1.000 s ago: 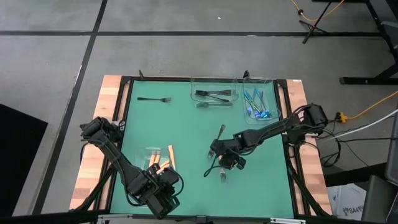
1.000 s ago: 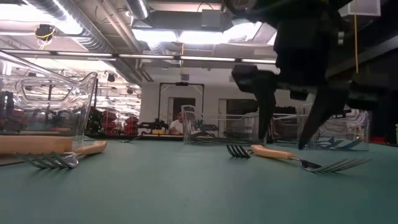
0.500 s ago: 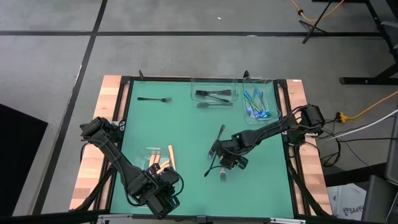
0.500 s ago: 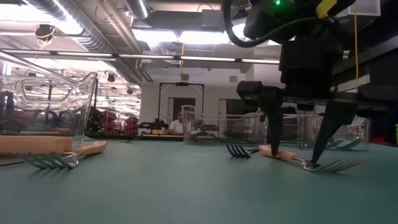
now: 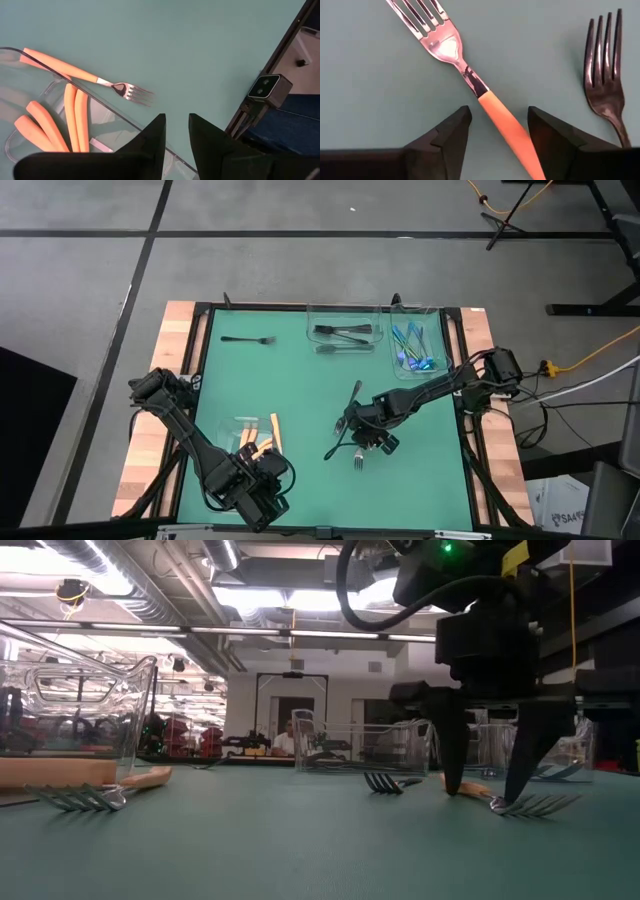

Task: Sort silverware by color (type)
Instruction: Put the orange fork into the bottom transparent bin

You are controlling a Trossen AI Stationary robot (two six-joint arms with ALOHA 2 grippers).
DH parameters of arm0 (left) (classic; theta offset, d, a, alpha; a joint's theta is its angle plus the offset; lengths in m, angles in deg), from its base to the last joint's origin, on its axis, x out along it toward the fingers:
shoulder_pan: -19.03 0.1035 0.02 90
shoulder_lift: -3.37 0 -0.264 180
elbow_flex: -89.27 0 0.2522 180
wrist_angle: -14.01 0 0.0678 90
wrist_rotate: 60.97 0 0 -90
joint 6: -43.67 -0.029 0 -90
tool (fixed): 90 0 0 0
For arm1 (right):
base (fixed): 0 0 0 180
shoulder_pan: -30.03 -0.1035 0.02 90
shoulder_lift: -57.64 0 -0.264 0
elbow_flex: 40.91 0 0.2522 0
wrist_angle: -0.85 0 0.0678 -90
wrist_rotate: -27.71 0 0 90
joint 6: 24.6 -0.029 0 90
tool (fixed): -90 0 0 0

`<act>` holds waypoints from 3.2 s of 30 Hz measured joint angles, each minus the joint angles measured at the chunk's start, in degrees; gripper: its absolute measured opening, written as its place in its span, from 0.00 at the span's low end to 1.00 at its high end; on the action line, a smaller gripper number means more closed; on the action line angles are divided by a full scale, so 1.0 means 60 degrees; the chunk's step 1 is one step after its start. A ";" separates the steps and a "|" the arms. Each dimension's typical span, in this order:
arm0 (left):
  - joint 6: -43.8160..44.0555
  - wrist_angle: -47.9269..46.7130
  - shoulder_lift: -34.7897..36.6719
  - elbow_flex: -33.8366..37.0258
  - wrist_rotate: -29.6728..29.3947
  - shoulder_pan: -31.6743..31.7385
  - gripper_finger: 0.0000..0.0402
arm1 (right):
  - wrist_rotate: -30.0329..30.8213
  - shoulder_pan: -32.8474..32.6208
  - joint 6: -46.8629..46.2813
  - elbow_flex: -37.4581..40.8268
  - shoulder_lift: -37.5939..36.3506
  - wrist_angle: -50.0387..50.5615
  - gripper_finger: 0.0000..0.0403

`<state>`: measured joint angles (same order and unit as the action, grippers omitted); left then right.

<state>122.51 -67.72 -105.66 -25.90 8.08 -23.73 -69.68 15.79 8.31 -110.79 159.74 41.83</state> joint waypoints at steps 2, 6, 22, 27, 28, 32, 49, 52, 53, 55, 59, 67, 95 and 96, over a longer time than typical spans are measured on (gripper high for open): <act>0.0001 0.0001 -0.0004 0.0000 0.0000 0.0000 0.19 | -0.0027 0.0000 -0.0003 0.0004 0.0000 0.0011 0.44; 0.0001 -0.0001 -0.0004 0.0000 -0.0004 0.0000 0.19 | -0.0023 -0.0009 -0.0003 0.0005 0.0004 0.0024 0.35; 0.0004 0.0001 -0.0004 0.0000 -0.0193 -0.0004 0.19 | -0.0483 0.0004 -0.0007 0.0018 0.0007 0.0022 0.11; 0.0013 0.0001 -0.0004 0.0000 -0.0192 -0.0004 0.19 | -0.0563 0.0004 -0.0007 0.0018 0.0007 -0.0043 0.05; 0.0016 0.0000 -0.0004 0.0000 -0.0193 -0.0004 0.19 | -0.0563 0.0004 -0.0007 0.0018 0.0007 -0.0053 0.05; 0.0041 0.0001 -0.0004 0.0000 -0.0189 -0.0002 0.19 | -0.0611 0.0003 -0.0010 -0.0062 0.0019 0.0000 0.05; 0.0505 -0.0125 0.0024 0.0003 -0.0336 0.0042 0.19 | -0.0182 -0.0007 0.0059 -0.1761 0.0066 -0.0008 0.04; 0.0838 -0.0186 0.0207 0.0015 -0.0360 0.0130 0.19 | 0.0168 -0.0007 0.0115 -0.2180 0.0055 -0.0120 0.04; 0.0854 -0.0211 0.0314 0.0015 -0.0388 0.0150 0.19 | 0.0329 -0.0007 0.0214 -0.2313 0.0051 -0.0148 0.04; 0.0868 -0.0232 0.0495 0.0015 -0.0434 0.0217 0.19 | 0.0582 -0.0007 0.0474 -0.2602 0.0051 -0.0144 0.04; 0.0872 -0.0248 0.0877 0.0015 -0.0724 0.0368 0.19 | 0.0955 -0.0007 0.0857 -0.3060 0.0036 -0.0497 0.04; 0.0872 -0.0299 0.1601 0.0011 -0.1205 0.0770 0.19 | 0.1369 -0.0051 0.1797 -0.3551 0.0025 -0.1398 0.04; 0.0839 -0.0006 0.1763 0.0007 -0.0747 0.1985 0.19 | 0.4810 -0.0940 0.5322 -0.3599 0.0025 -0.4860 0.04; 0.0837 -0.0010 0.1763 0.0007 -0.0743 0.1982 0.19 | 0.4811 -0.0940 0.5446 -0.3595 0.0025 -0.4922 0.04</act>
<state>127.54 -67.78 -95.08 -25.85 3.62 -11.84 -40.81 10.15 40.98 -132.36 159.89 12.30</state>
